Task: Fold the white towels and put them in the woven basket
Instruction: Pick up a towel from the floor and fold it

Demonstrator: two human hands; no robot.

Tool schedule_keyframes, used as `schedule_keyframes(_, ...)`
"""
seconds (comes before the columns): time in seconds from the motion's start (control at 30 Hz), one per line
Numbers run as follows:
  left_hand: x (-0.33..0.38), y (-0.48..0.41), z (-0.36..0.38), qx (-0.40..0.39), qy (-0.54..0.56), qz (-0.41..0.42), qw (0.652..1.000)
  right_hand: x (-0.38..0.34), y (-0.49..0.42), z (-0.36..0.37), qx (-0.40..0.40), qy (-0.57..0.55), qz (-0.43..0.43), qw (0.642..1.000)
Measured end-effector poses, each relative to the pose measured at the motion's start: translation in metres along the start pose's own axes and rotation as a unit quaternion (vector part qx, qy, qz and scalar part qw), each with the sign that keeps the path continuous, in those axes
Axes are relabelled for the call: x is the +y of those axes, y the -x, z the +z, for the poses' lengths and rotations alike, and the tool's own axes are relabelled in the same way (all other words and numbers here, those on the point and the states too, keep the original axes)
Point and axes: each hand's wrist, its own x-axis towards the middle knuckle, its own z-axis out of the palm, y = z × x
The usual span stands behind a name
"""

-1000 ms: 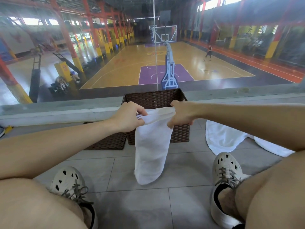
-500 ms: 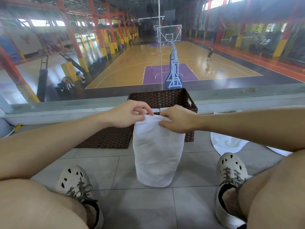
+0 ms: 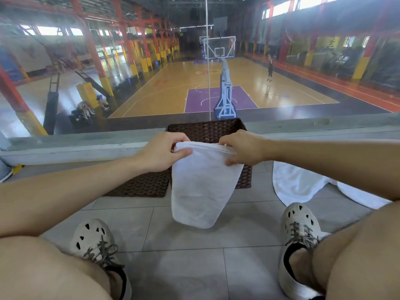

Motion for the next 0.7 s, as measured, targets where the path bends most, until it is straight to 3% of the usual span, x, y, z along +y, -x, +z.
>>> schedule_keyframes(0.27, 0.000, 0.004, -0.004, 0.018, 0.013, -0.016, 1.000, 0.006, 0.006, -0.001, 0.002, -0.049, 0.006, 0.999)
schedule_keyframes(0.37, 0.008, 0.005, -0.005, 0.013, 0.029, -0.013, 0.999, -0.008, 0.007, 0.005, 0.049, -0.044, -0.011, 0.998)
schedule_keyframes(0.5, 0.025, 0.005, -0.007, 0.009, 0.027, 0.016, 0.999, -0.034, -0.004, -0.001, 0.085, -0.124, -0.014, 0.989)
schedule_keyframes(0.63, 0.009, 0.014, -0.012, -0.013, 0.145, -0.052, 0.988, -0.042, -0.020, -0.016, 0.087, -0.141, -0.046, 0.985)
schedule_keyframes(0.7, -0.013, 0.022, -0.010, -0.082, 0.218, -0.105, 0.967, -0.042, -0.027, -0.024, 0.081, -0.148, -0.050, 0.984)
